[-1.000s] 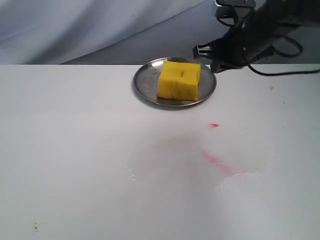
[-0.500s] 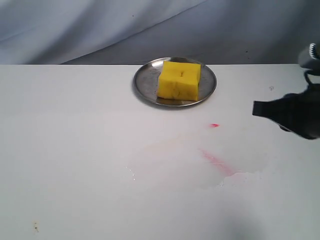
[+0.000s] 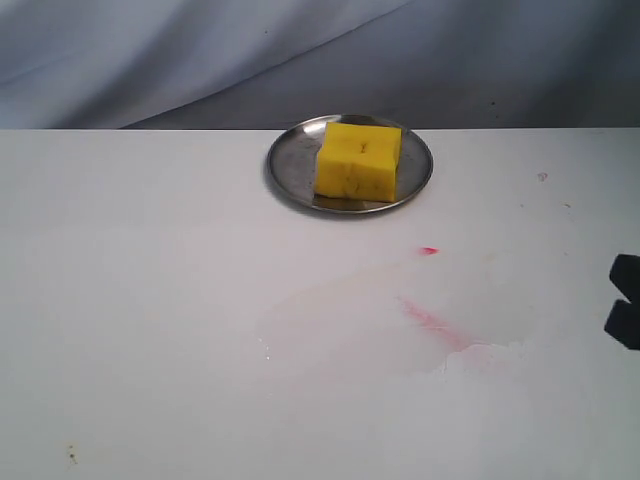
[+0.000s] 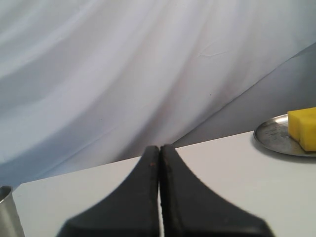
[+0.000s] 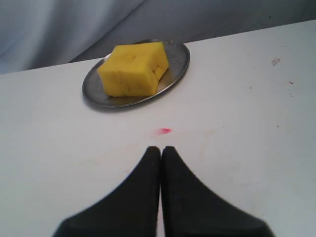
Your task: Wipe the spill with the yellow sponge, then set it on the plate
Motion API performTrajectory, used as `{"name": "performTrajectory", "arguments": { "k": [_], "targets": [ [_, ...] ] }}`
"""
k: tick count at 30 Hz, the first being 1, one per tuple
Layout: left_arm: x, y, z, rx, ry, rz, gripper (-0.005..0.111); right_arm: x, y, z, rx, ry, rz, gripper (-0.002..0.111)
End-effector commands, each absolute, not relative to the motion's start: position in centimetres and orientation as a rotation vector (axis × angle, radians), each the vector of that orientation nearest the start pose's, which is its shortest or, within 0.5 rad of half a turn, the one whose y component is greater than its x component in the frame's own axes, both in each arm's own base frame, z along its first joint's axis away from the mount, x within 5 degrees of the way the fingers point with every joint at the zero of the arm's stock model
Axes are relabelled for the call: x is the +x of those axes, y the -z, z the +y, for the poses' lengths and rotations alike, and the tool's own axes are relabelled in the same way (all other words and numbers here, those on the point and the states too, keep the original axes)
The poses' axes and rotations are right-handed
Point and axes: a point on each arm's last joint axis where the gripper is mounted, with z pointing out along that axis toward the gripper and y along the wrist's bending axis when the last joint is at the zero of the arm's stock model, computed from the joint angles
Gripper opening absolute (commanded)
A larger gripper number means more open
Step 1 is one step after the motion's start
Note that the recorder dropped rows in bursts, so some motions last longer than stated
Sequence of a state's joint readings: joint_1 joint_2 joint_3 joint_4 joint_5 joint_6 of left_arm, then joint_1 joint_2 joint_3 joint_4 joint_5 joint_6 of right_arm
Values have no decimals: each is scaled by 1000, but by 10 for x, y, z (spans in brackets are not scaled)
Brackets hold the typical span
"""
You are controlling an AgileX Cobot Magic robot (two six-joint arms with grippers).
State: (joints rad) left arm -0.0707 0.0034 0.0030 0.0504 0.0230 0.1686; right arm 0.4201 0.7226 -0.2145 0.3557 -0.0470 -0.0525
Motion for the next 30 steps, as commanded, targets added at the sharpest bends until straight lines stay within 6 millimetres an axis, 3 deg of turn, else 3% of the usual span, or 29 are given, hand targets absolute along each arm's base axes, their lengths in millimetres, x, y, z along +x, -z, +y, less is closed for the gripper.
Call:
{"name": "performTrajectory", "arguments": {
  "k": [1,6,17,30],
  "targets": [
    [56,-211,-4,203,-107,1491,0,109,-209,44,-119,-425,1878,0],
    [56,-211,-4,203,-107,1491,0,97,-198,36,-153,-369,1831,0],
    [56,-211,-4,203,-107,1491,0,81,-202,18,-108,-230,1698,0],
    [56,-211,-4,203,-107,1491,0,55,-207,11,-114,-195,1548,0]
  ]
}}
